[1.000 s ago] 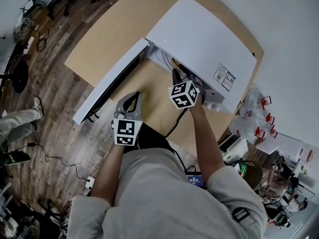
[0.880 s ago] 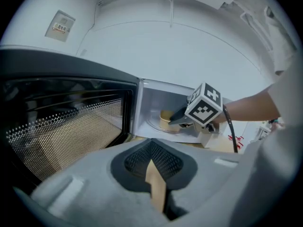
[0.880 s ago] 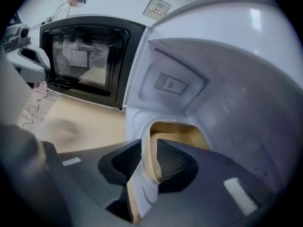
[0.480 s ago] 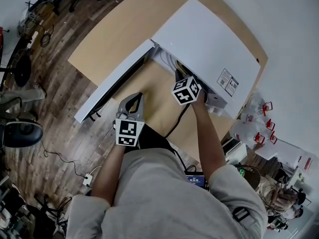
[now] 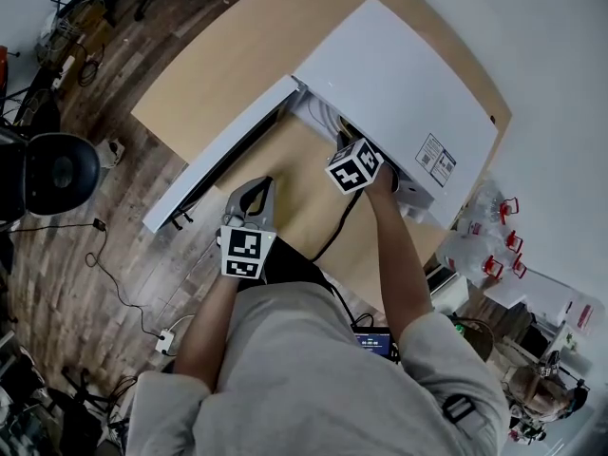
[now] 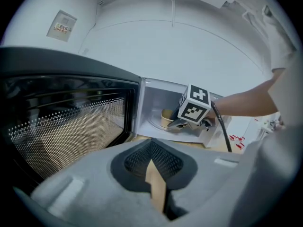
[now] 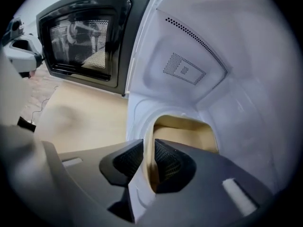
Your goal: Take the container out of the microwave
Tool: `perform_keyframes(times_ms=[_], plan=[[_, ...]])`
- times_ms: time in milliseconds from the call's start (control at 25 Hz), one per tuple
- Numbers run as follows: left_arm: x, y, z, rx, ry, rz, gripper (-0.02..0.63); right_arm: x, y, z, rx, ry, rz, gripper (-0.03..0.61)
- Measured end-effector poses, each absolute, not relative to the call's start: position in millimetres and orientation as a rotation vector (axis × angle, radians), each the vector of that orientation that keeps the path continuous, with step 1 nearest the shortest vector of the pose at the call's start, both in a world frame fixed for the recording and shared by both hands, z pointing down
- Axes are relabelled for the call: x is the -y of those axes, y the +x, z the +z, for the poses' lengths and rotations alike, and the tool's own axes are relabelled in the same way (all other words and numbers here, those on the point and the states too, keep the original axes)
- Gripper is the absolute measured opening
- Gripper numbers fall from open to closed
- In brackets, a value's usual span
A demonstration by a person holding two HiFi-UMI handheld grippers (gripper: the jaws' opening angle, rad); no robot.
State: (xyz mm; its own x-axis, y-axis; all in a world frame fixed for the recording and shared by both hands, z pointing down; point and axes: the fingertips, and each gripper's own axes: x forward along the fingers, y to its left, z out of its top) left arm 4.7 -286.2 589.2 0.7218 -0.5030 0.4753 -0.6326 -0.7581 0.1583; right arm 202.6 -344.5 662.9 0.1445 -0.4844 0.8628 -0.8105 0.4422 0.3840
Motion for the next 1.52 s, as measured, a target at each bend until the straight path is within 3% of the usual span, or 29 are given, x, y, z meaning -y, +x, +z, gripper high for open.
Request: perform_keyframes(times_ms=[1520], plan=[[281, 1, 586, 0.833, 2.638, 0.576, 0.002, 327, 183, 641, 1.536, 1.167, 0.376, 0.035]])
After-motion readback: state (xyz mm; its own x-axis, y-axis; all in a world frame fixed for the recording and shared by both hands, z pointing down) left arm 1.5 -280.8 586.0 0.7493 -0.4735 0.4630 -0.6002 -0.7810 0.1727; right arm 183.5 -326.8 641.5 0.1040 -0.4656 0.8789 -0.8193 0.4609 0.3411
